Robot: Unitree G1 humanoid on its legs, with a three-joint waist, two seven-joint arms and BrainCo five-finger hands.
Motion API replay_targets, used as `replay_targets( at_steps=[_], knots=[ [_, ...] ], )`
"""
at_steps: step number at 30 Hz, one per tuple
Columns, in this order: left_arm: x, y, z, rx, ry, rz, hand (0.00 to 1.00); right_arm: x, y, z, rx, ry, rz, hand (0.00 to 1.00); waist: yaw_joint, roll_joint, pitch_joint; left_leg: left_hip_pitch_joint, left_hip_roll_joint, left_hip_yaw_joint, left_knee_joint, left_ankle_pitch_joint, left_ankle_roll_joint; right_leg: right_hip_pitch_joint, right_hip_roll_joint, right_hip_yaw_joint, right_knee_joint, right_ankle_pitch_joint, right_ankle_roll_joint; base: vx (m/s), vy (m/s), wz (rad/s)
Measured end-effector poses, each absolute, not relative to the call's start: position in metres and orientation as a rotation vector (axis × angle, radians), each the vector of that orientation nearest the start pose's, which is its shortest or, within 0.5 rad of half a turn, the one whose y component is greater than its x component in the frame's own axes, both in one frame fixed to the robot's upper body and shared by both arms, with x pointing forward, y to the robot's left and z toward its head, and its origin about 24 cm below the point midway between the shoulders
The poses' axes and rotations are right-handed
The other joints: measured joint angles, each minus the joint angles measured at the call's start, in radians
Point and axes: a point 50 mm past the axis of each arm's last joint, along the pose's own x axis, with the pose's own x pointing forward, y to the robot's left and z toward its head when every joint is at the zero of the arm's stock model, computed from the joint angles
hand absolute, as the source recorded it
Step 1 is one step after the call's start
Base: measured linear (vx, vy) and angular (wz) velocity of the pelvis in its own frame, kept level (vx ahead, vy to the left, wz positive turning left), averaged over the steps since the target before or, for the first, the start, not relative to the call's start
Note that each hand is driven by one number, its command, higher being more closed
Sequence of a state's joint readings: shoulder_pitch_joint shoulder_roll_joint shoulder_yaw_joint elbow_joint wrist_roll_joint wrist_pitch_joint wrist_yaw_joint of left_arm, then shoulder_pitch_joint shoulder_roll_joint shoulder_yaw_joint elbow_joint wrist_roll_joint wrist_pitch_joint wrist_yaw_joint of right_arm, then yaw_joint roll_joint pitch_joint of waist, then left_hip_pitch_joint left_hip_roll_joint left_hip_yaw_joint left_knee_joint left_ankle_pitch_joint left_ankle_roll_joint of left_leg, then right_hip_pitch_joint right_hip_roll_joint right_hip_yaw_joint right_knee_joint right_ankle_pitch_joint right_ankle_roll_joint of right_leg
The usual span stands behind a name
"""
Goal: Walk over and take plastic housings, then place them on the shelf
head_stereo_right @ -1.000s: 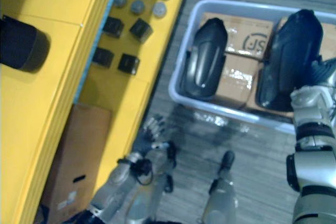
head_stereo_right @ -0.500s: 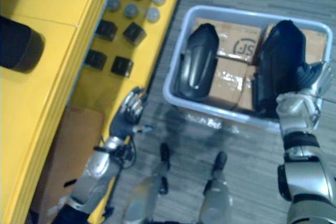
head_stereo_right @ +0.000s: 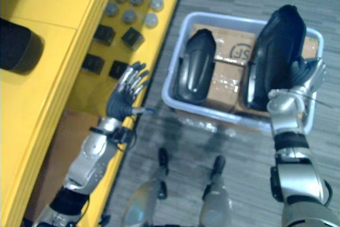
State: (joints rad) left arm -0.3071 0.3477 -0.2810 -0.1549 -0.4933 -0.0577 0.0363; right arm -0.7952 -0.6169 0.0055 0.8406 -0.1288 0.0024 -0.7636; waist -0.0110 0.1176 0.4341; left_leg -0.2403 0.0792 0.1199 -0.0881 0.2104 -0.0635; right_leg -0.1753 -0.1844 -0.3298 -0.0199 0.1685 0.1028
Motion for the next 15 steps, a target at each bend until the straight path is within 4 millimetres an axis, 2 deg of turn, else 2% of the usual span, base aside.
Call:
replay_targets(
  at_steps=[6, 10, 15],
  knots=[
    [0.31, 0.104, 0.132, -0.119, -0.2, -0.468, 0.0, 0.358, -0.307, 0.198, -0.575, -0.328, -1.005, 1.0, -0.007, -0.01, -0.005, 0.001, 0.014, 0.005, 0.0, 0.004, -0.006, 0.0, 0.018, 0.005, -0.01, 0.009, -0.009, -0.01, -0.02, -0.05],
    [0.319, 0.096, 0.117, -0.08, -0.098, -0.496, 0.0, 0.365, -0.286, 0.212, -0.528, -0.419, -0.956, 1.0, -0.012, -0.034, -0.017, 0.011, 0.024, 0.027, 0.0, 0.005, -0.008, 0.0, 0.031, 0.026, -0.021, 0.015, -0.018, -0.01, -0.032, -0.15],
    [0.329, 0.088, 0.106, -0.068, -0.029, -0.5, 0.0, 0.364, -0.276, 0.223, -0.5, -0.491, -0.947, 1.0, -0.031, -0.04, -0.019, 0.014, 0.024, 0.031, 0.0, 0.005, -0.009, 0.0, 0.031, 0.03, -0.021, 0.015, -0.018, -0.01, -0.002, -0.04]
  ],
)
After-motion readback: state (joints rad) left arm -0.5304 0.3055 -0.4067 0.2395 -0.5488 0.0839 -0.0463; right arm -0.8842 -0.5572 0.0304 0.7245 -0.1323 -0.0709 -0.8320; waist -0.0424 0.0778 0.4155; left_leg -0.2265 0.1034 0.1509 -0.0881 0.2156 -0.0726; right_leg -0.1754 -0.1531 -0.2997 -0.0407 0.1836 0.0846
